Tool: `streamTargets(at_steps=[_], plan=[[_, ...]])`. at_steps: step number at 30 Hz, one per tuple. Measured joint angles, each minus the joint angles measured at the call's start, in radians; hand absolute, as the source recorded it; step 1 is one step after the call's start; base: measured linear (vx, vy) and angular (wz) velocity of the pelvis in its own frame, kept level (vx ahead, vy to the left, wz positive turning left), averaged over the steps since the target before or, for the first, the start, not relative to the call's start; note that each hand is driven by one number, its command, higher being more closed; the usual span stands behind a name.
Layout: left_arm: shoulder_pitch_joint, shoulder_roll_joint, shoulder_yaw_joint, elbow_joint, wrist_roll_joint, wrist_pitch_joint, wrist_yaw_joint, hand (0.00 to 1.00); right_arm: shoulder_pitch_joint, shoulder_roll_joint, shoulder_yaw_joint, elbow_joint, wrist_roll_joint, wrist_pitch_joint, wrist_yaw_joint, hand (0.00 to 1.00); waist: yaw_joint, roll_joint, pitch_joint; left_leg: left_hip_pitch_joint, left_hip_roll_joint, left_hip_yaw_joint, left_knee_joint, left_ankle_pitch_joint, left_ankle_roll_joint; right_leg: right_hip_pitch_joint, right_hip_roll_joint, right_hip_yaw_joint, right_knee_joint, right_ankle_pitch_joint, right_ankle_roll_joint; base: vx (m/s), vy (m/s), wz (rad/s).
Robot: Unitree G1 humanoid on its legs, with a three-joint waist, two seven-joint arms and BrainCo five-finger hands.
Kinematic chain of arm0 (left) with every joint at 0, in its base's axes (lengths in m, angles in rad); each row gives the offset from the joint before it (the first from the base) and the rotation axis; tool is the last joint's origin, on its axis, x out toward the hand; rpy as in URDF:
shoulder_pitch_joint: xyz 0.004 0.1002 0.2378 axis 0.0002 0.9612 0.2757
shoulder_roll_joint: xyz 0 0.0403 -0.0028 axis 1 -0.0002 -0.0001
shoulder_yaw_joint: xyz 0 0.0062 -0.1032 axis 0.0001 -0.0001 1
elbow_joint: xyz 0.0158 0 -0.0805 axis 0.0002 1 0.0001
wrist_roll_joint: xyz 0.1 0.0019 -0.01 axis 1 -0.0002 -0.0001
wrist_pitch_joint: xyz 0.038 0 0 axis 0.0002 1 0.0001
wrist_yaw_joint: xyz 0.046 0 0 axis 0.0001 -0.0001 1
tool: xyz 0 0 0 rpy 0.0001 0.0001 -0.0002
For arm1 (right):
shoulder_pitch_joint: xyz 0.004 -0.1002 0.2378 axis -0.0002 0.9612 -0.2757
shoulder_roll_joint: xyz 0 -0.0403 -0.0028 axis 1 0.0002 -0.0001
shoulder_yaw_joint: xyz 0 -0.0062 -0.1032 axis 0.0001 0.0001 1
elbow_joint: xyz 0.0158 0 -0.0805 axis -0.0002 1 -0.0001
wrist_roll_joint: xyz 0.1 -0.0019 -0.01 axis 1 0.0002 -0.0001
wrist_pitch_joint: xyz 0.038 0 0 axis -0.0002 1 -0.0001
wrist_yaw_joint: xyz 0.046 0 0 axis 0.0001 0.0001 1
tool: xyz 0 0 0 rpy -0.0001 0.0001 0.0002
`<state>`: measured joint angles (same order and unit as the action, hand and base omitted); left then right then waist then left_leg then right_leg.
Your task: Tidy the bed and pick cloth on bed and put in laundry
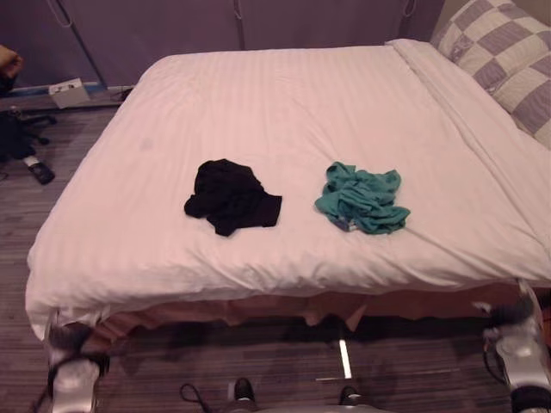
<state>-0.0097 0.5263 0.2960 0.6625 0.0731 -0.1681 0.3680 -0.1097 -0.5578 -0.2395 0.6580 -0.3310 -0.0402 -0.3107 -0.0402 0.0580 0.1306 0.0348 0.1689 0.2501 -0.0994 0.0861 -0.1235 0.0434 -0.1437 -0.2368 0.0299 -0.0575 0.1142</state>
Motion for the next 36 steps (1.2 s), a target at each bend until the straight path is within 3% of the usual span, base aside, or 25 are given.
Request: streamTargets(at_steps=[4,8,11,14,21,25,26,29,31,34,36], plan=[[-0.104,0.055,-0.104,-0.206,0.045,0.018,-0.024,0.00,-0.085,-0.020,0.110,-0.093,-0.095,0.009,0.009,0.00,0.001,-0.005,-0.002,-0.011,-0.013,0.001,0.005,0.001,0.000,-0.015,-0.007,0.031,-0.010,0.036,-0.002,0.03,0.041,-0.03],[-0.256,0.088,-0.206,-0.316,0.056,0.090,-0.117,0.00,-0.183,-0.081,0.194,-0.154,-0.123,0.008,0.031,0.00,0.000,-0.003,-0.002,-0.019,-0.015,0.019,0.006,0.029,0.023,-0.026,-0.006,0.056,-0.026,0.075,0.010,0.12,0.004,-0.19],[-0.414,0.091,-0.277,-0.305,0.056,0.163,-0.154,0.00,-0.289,-0.103,0.225,-0.173,-0.120,0.014,0.034,0.00,-0.006,-0.012,0.013,-0.062,-0.012,0.034,0.013,0.038,0.034,-0.082,-0.002,0.073,-0.011,0.080,0.006,0.09,-0.001,-0.15],[-0.578,0.096,-0.337,-0.248,0.056,0.227,-0.151,0.00,-0.401,-0.108,0.259,-0.191,-0.111,0.019,0.034,0.00,-0.026,-0.032,0.087,-0.086,-0.009,0.056,0.039,0.038,0.034,-0.119,-0.004,0.088,0.012,0.083,0.001,0.01,0.010,-0.17],[-0.779,0.116,-0.373,-0.087,0.060,0.358,-0.114,0.00,-0.458,-0.122,0.288,-0.279,-0.083,0.050,0.054,0.00,-0.036,-0.040,0.248,-0.164,0.001,0.084,0.068,0.037,0.034,-0.215,0.003,0.122,0.024,0.115,-0.016,-0.03,0.012,-0.15],[-0.846,0.117,-0.376,-0.009,0.101,0.417,-0.108,0.00,-0.480,-0.122,0.288,-0.293,-0.069,0.050,0.054,0.00,-0.050,-0.043,0.285,-0.204,0.002,0.087,0.072,0.038,0.034,-0.258,0.005,0.129,0.024,0.129,-0.020,-0.04,0.007,-0.06],[-0.866,0.118,-0.381,0.013,0.124,0.445,-0.119,1.00,-0.485,-0.122,0.288,-0.299,-0.069,0.050,0.054,0.00,-0.056,-0.044,0.285,-0.220,0.002,0.087,0.072,0.041,0.039,-0.274,0.005,0.129,0.024,0.132,-0.019,0.00,0.000,0.00],[-0.889,0.121,-0.424,0.048,0.228,0.506,-0.178,1.00,-0.487,-0.122,0.289,-0.344,-0.054,0.050,0.057,0.00,-0.061,-0.051,0.291,-0.252,0.003,0.097,0.072,0.045,0.045,-0.312,0.007,0.136,0.024,0.142,-0.021,-0.02,0.002,-0.08],[-0.901,0.136,-0.430,0.060,0.334,0.518,-0.217,1.00,-0.494,-0.122,0.290,-0.369,-0.039,0.059,0.066,0.00,-0.067,-0.062,0.298,-0.271,0.004,0.099,0.072,0.052,0.053,-0.330,0.009,0.139,0.020,0.150,-0.021,-0.01,-0.001,-0.04],[-0.935,0.187,-0.460,0.089,0.379,0.507,-0.259,1.00,-0.562,-0.121,0.323,-0.369,-0.033,0.077,0.072,0.00,-0.083,-0.075,0.310,-0.289,0.002,0.099,0.067,0.059,0.057,-0.349,0.008,0.139,0.017,0.158,-0.021,-0.02,0.003,0.02],[-0.939,0.186,-0.460,0.106,0.370,0.467,-0.260,1.00,-0.633,-0.119,0.370,-0.368,-0.034,0.091,0.074,0.00,-0.077,-0.075,0.310,-0.290,-0.001,0.107,0.055,0.067,0.058,-0.357,0.006,0.148,0.011,0.166,-0.015,0.00,0.012,-0.07]])
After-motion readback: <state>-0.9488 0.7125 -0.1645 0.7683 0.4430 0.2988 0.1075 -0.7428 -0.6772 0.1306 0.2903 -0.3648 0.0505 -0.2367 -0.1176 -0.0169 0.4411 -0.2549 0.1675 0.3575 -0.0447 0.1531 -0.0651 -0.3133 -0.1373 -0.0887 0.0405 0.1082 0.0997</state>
